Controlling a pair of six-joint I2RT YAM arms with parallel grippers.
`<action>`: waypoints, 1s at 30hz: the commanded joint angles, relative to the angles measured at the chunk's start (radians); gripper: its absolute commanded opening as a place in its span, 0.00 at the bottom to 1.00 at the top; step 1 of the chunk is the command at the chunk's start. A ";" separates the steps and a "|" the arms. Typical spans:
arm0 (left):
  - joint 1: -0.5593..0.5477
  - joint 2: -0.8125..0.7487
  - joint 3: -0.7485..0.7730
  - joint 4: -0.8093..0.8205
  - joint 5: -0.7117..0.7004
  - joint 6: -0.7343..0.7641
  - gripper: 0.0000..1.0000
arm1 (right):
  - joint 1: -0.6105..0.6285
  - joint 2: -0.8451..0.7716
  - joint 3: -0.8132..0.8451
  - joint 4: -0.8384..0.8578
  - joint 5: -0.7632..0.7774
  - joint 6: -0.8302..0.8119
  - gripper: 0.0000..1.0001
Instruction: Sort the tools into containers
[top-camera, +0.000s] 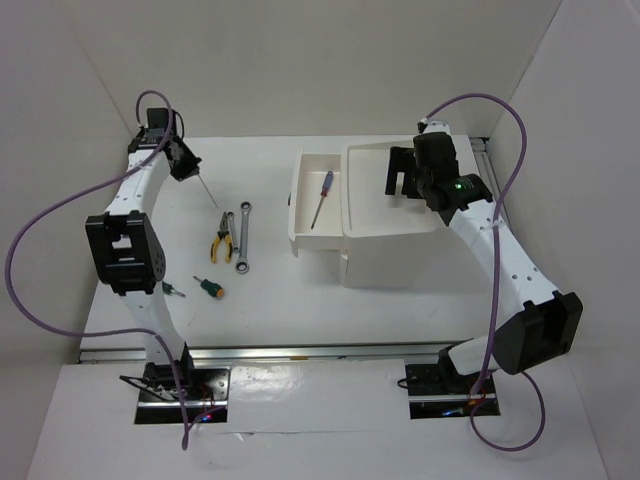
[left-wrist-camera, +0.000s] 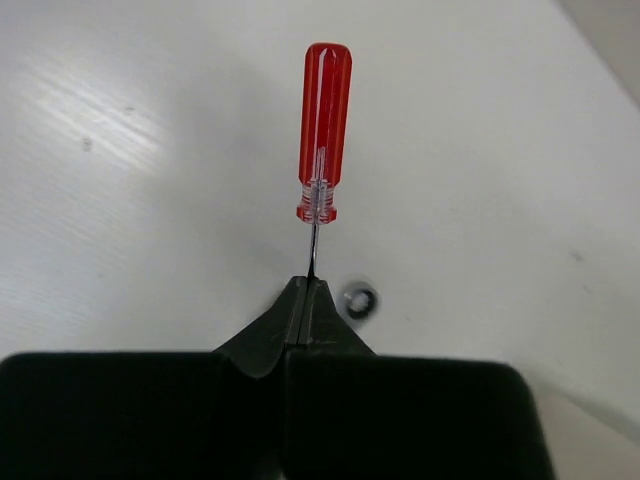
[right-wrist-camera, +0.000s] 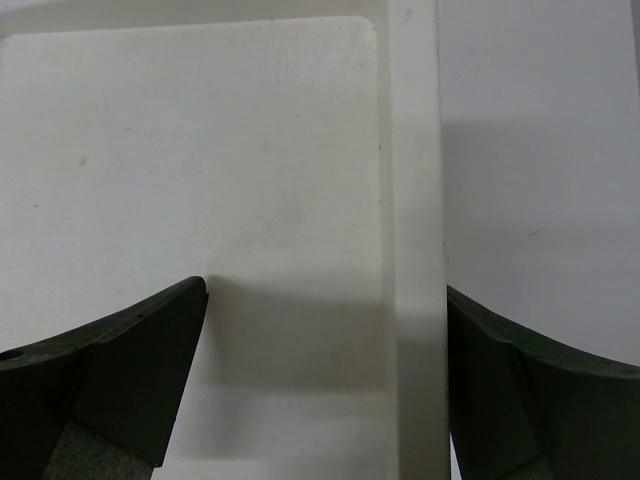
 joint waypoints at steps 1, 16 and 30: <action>-0.035 -0.164 -0.014 0.127 0.228 0.057 0.00 | 0.028 0.026 -0.001 -0.127 -0.024 -0.025 0.95; -0.418 -0.401 -0.046 0.345 0.387 0.032 0.00 | 0.028 0.006 -0.019 -0.127 -0.014 -0.025 0.95; -0.641 -0.284 -0.096 0.365 0.240 0.031 0.14 | 0.028 -0.036 -0.038 -0.118 -0.005 -0.025 0.95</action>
